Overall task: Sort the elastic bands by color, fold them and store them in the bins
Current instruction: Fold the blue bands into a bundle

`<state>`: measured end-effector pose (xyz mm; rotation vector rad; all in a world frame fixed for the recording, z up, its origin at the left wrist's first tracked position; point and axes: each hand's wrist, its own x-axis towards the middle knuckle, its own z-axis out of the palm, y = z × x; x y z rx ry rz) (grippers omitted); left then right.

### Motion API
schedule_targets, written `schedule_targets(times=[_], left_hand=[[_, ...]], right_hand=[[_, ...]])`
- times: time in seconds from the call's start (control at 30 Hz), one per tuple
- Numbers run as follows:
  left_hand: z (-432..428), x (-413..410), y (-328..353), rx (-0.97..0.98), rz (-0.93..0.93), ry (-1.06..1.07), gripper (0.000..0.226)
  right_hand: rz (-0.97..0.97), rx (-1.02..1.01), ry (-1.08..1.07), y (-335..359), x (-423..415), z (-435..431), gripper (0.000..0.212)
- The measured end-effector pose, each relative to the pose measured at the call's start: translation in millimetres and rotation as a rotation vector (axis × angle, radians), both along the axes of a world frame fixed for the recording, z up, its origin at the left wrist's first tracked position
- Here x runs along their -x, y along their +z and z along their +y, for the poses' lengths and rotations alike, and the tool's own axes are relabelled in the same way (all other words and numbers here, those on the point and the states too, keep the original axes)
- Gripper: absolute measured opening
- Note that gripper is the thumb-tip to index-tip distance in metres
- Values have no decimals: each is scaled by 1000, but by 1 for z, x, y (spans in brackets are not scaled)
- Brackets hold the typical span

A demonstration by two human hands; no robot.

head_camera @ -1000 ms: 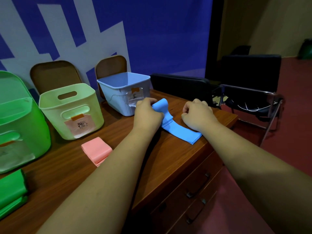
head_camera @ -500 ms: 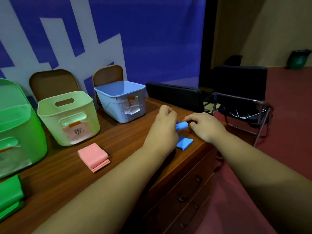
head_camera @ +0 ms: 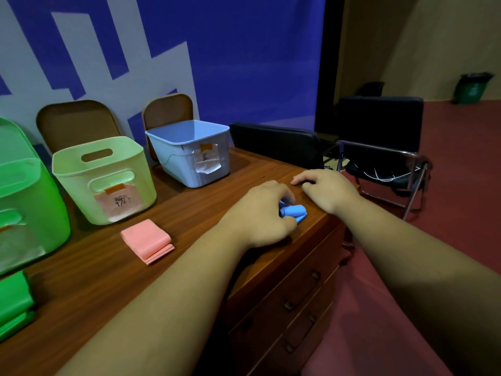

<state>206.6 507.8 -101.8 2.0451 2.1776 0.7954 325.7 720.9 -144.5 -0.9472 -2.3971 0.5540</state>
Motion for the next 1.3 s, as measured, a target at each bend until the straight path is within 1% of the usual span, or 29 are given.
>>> schedule_targets(times=[0.03,0.13,0.2,0.23,0.27,0.37,0.4,0.47,0.6,0.67,0.77,0.87,0.97,1.03,1.17,1.3], left_hand=[[-2,1,1,-22,-32,-6,32],[-4,5,3,-167,-201,41,19],[-4,7,3,-246,-250,71,23],[-4,8,4,-249,-243,64,27],[-3,10,5,-219,-207,40,31],[2,17,1,-15,-12,-60,42],[4,19,-2,37,9,-77,43],[6,23,-5,52,-18,-83,44],[6,31,-6,-13,-107,-46,48],[5,38,-9,2,-152,-50,47],[5,46,-15,31,-171,-68,47],[7,49,-18,4,-219,-62,42],[10,47,-17,-54,-234,-57,34],[9,46,-18,-66,-227,-71,33],[4,44,-17,-11,-214,-93,36],[1,49,-12,26,-279,-118,38]], right_hand=[[5,1,0,0,0,-1,32],[7,4,-2,1,1,-3,32],[11,13,-9,1,1,-3,33],[13,16,-12,1,0,-3,33],[17,15,-13,2,0,-4,34],[31,16,-7,0,0,-2,34],[32,17,-10,0,0,-2,34],[36,9,-12,-1,1,-1,34],[40,13,-18,-2,0,-1,34],[29,7,-24,-2,-1,-1,34],[23,0,-43,0,1,-3,34],[27,3,-58,1,1,-4,35],[48,15,-58,0,0,-1,36],[45,18,-54,-2,1,0,37],[41,7,-58,-4,-1,-2,38],[30,10,-67,-1,0,-4,38]])
